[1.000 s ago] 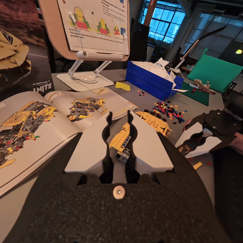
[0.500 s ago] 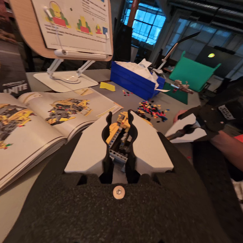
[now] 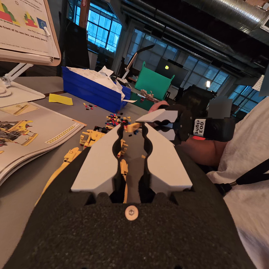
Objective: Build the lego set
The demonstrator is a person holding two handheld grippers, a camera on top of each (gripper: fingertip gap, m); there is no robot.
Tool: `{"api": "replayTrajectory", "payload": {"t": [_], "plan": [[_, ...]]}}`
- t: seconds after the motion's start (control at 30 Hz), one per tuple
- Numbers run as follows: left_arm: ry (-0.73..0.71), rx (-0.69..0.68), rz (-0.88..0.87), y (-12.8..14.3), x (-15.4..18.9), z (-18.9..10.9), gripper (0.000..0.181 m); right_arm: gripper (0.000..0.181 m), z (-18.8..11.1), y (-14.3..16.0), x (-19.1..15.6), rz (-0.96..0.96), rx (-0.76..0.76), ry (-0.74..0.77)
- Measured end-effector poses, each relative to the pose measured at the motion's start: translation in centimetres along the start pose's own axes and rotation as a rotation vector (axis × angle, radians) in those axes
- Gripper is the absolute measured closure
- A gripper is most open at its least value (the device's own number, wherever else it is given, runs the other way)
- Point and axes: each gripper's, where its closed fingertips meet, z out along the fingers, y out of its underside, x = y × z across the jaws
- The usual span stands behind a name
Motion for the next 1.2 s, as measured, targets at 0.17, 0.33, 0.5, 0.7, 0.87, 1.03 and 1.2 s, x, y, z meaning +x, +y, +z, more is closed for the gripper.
{"api": "replayTrajectory", "payload": {"t": [0.17,0.33,0.5,0.7,0.87,1.03,1.2], "plan": [[0.034,-0.069,0.008,1.3,0.8,0.9,0.159,0.175,-0.6,-0.4,-0.6,-0.035,0.019,0.013],[0.020,-0.114,0.023,2.2,0.7,1.3,0.165,0.175,-0.5,0.0,-1.3,-0.012,0.023,-0.027],[0.035,-0.126,0.028,2.4,1.0,1.3,0.174,0.175,-0.5,0.0,-1.2,0.022,0.029,-0.019],[0.018,-0.074,0.118,1.0,1.6,0.8,0.174,0.148,-1.7,-0.2,0.8,0.503,0.114,-0.043],[0.047,-0.013,0.186,-0.1,2.6,0.4,0.174,0.151,-2.8,0.1,1.4,1.160,0.295,-0.436],[0.076,-0.013,0.222,0.0,3.4,0.6,0.174,0.169,-3.3,-0.2,2.0,1.272,0.363,-0.527],[0.090,-0.016,0.225,0.2,3.6,0.6,0.174,0.175,-3.6,-0.1,2.1,1.270,0.375,-0.534]]}}
